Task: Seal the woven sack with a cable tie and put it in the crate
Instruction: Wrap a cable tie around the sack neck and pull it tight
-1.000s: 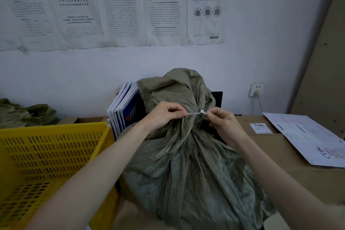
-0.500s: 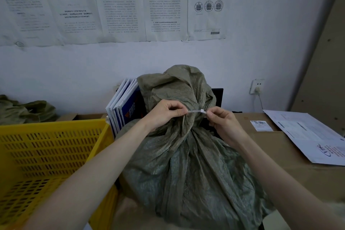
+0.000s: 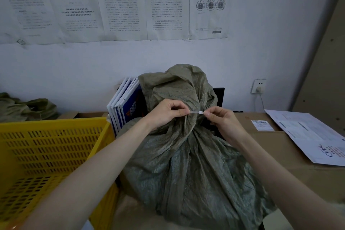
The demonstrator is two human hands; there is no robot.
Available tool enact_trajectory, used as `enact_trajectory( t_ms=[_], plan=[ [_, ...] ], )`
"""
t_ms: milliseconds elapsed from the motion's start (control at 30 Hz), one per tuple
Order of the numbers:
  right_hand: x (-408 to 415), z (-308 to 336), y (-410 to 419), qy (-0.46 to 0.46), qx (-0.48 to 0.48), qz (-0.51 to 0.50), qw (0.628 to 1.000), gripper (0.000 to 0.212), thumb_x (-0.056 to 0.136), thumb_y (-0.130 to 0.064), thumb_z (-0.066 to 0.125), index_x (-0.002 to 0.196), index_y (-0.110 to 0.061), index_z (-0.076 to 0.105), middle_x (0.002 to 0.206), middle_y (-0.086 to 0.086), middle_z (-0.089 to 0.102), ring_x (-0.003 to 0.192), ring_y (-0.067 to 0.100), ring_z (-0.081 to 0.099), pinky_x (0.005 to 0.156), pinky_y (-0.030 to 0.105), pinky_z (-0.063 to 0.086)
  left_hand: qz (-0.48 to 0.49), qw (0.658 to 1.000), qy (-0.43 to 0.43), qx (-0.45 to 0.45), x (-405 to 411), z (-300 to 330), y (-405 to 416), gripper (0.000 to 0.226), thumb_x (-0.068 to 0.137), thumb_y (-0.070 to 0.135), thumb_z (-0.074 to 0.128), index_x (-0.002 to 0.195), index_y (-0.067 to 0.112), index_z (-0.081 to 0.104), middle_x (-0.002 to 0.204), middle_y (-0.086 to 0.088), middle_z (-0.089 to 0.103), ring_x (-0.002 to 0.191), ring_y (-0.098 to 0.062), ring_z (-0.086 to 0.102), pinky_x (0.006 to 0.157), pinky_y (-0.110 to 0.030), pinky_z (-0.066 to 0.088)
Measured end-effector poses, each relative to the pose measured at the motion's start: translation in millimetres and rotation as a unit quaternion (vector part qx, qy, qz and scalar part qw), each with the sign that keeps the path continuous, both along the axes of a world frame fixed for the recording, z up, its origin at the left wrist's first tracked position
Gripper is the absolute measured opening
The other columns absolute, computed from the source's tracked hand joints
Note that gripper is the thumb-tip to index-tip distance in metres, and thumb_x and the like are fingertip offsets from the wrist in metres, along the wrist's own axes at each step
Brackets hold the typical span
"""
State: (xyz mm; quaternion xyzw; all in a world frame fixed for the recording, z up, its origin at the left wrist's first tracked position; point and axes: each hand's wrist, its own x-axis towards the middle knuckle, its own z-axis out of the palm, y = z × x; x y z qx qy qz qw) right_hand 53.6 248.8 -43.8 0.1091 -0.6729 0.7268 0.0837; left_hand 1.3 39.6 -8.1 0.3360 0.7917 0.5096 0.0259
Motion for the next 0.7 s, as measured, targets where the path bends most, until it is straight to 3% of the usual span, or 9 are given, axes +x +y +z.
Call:
enact_trajectory(
  t_ms=[233,433,567,700],
  plan=[
    [-1.9,-1.0,-4.2,0.007,0.037,-0.025,0.999,0.01,0.082,-0.015,0.069,0.073,-0.014,0.069,0.069,0.006,0.059,0.066,0.018,0.049,0.066,0.03,0.039,-0.004,1.0,0.014,0.002,0.9,-2.5,2.8,0.009,0.087,0.014,0.068,0.082,0.02,0.071,0.076,0.017,0.068,0.075,0.007,0.06,0.073,-0.008,0.044],
    [-4.0,-1.8,-10.5,0.029,0.074,-0.075,0.994,0.014,0.081,-0.014,0.071,0.081,-0.001,0.067,0.073,0.009,0.062,0.065,0.012,0.053,0.065,0.022,0.043,0.006,1.0,0.023,0.004,-1.3,-5.9,3.6,0.005,0.087,0.016,0.069,0.084,0.017,0.073,0.081,0.009,0.07,0.079,0.002,0.061,0.077,-0.014,0.046],
    [0.3,1.1,-10.3,0.07,0.103,-0.051,0.991,0.005,0.083,-0.006,0.069,0.087,-0.006,0.067,0.071,0.002,0.059,0.061,0.004,0.052,0.062,0.015,0.043,0.011,1.0,0.026,0.001,-1.0,-6.1,3.8,0.006,0.087,0.016,0.068,0.086,0.013,0.073,0.083,0.004,0.069,0.08,0.0,0.061,0.078,-0.015,0.046],
    [5.2,1.8,-10.0,0.119,0.138,-0.05,0.982,0.015,0.08,-0.011,0.072,0.095,-0.012,0.068,0.076,0.005,0.063,0.07,0.014,0.054,0.068,0.026,0.044,0.028,0.999,0.029,-0.008,-1.8,-6.3,4.7,0.009,0.087,0.02,0.069,0.088,0.012,0.074,0.086,0.001,0.071,0.082,-0.003,0.061,0.083,-0.022,0.047]
  ],
)
